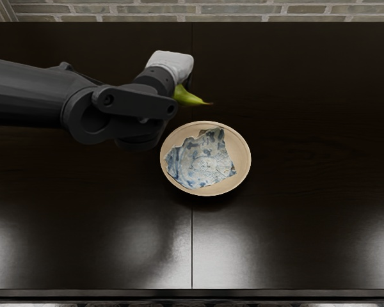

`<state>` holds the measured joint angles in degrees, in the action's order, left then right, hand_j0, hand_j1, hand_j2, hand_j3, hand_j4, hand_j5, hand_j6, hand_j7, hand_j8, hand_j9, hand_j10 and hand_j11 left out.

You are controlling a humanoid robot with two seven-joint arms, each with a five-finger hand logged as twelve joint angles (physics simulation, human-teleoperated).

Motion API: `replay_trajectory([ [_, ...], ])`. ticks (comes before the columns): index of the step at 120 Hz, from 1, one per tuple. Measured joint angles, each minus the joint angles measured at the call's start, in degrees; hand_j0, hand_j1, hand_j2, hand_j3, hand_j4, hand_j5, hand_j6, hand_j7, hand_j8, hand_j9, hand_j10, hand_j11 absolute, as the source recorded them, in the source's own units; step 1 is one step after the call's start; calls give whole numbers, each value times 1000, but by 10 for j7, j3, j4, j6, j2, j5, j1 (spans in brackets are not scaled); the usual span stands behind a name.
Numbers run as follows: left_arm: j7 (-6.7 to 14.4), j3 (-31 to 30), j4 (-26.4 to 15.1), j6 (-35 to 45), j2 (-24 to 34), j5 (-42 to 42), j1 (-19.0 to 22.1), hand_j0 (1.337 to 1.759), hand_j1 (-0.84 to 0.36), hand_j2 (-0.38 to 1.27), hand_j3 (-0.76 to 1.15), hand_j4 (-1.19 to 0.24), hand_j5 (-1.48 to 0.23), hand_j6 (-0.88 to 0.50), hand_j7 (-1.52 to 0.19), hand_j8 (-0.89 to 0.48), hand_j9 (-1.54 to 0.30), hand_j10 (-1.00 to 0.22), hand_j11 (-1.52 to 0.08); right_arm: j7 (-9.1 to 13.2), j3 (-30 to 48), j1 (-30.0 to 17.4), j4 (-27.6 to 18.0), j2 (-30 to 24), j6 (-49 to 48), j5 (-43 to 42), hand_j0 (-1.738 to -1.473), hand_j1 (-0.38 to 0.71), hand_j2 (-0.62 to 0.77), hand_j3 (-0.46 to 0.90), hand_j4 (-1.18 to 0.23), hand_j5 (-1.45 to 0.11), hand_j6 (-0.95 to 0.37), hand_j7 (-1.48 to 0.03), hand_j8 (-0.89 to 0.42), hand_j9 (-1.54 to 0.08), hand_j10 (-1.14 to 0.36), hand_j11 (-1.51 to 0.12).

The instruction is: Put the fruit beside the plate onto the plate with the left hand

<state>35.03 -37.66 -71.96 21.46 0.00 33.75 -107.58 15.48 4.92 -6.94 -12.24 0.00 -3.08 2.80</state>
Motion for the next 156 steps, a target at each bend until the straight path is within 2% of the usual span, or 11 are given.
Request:
replay_trajectory([
  [62, 0, 48, 6, -4, 0, -25, 7, 1653, -154, 299, 0, -630, -970, -442, -950, -389, -951, -520, -943, 0, 0, 0, 0, 0, 0, 0, -1658, -314, -6, 0, -29, -38, -29, -38, -29, -38, -29, -38],
  [98, 0, 88, -28, -9, 0, -37, 18, 1653, -169, 361, 0, -634, -970, -444, -960, -390, -960, -525, -949, 0, 0, 0, 0, 0, 0, 0, -1658, -314, -6, 0, -29, -38, -29, -38, -29, -38, -29, -38],
  [126, 0, 113, -59, -9, 0, -39, 24, 1653, -160, 332, 0, -638, -967, -445, -962, -391, -963, -525, -952, 0, 0, 0, 0, 0, 0, 0, -1658, -314, -6, 0, -29, -38, -29, -38, -29, -38, -29, -38],
  [156, 0, 135, -87, -9, 0, -48, 47, 1655, -200, 495, 0, -655, -966, -465, -956, -409, -954, -544, -950, 0, 0, 0, 0, 0, 0, 0, -1658, -314, -6, 0, -29, -38, -29, -38, -29, -38, -29, -38],
])
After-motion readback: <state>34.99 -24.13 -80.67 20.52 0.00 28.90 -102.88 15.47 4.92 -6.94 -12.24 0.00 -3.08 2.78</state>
